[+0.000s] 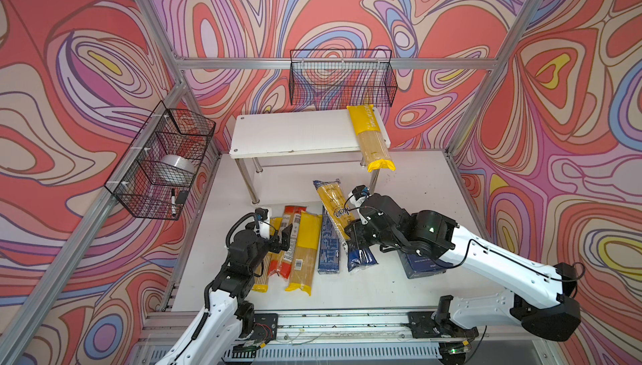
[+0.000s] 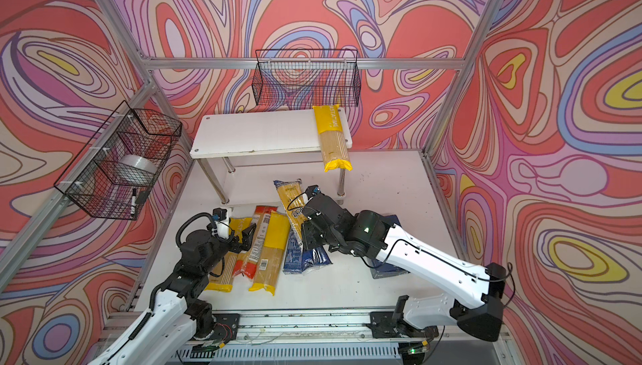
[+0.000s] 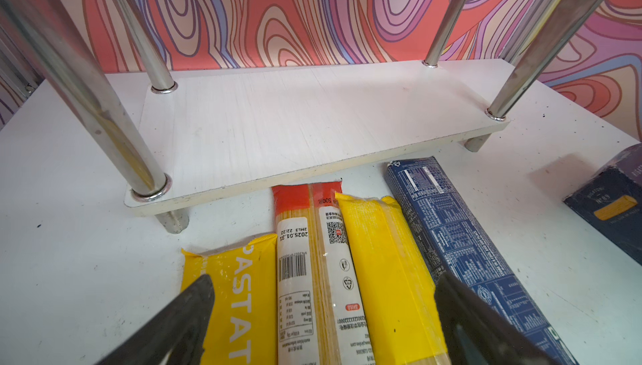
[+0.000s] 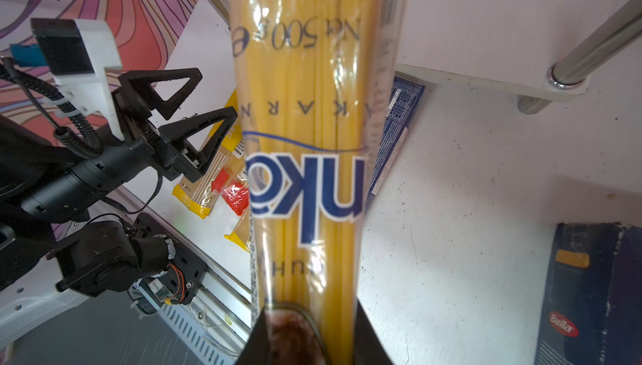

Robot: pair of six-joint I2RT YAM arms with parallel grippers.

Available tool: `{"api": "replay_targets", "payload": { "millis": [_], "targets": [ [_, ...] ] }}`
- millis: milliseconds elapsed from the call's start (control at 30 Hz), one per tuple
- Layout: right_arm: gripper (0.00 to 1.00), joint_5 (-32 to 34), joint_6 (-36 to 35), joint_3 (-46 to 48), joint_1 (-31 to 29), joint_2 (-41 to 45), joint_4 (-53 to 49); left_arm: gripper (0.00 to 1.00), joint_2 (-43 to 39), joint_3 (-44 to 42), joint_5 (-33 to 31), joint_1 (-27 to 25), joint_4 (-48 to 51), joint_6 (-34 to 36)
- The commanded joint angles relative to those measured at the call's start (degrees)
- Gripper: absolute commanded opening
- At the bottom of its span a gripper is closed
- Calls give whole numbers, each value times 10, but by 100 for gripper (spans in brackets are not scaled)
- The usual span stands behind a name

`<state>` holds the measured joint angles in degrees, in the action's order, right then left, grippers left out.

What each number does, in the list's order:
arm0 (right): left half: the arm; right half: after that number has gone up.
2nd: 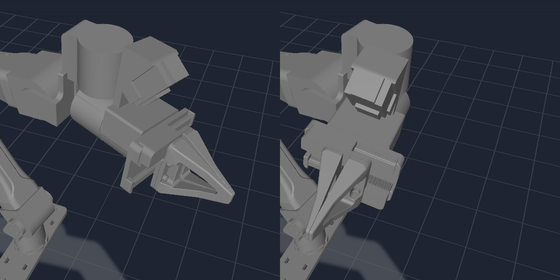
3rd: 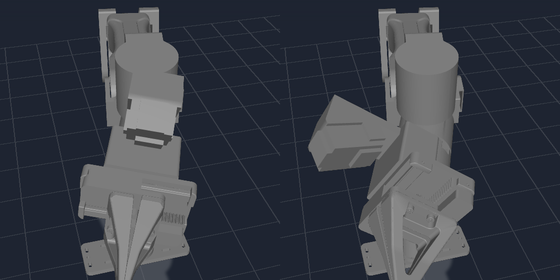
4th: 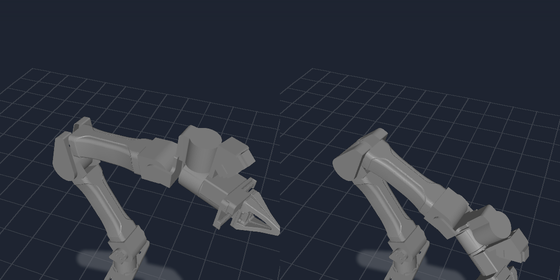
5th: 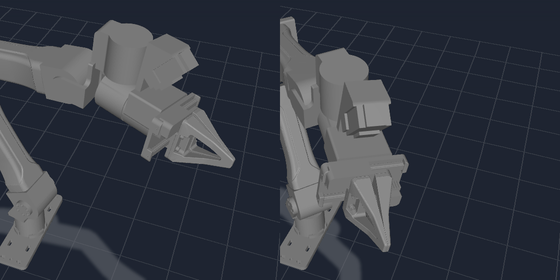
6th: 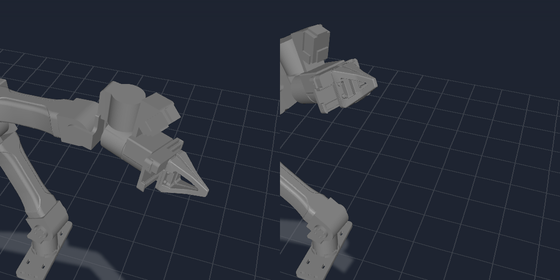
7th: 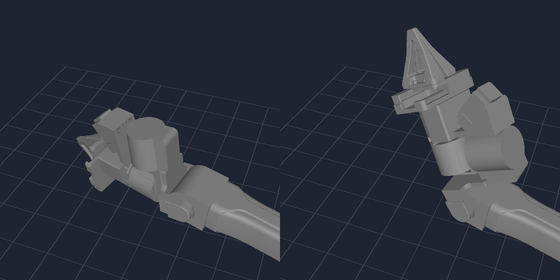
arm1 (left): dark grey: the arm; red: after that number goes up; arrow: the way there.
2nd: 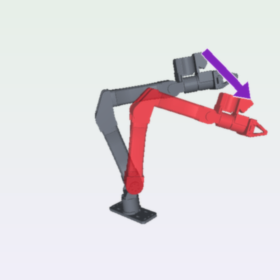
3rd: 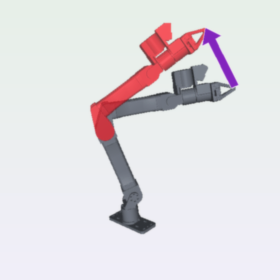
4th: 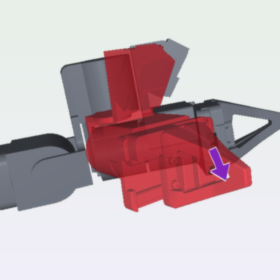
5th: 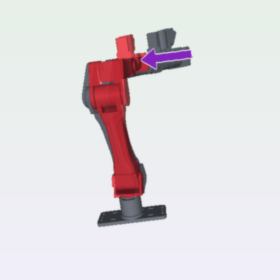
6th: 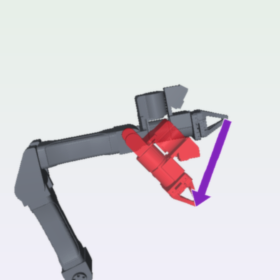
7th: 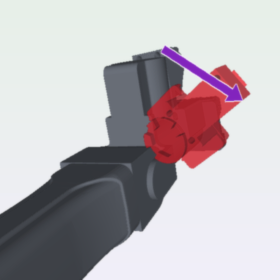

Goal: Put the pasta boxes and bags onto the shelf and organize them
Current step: 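Lift the ankara bag with the right gripper toward the white shelf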

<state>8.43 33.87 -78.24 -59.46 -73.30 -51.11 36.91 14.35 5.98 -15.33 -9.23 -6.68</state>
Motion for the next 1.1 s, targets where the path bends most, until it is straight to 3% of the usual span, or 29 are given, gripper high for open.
{"api": "replay_targets", "payload": {
  "millis": [0,300,800,1067],
  "targets": [
    [0,18,-18,-34,-4,17,43,100,-3,2,-1,-1,-14,-3],
    [0,9,-27,-48,-4,30,55,100,-11,-2,-4,-1,-14,-4],
    [0,66,-43,-128,-4,14,30,100,-11,-2,-4,0,-14,-4],
    [0,108,-84,-229,-4,-38,-7,100,-14,-2,-5,-1,-13,-4]
  ]
}}
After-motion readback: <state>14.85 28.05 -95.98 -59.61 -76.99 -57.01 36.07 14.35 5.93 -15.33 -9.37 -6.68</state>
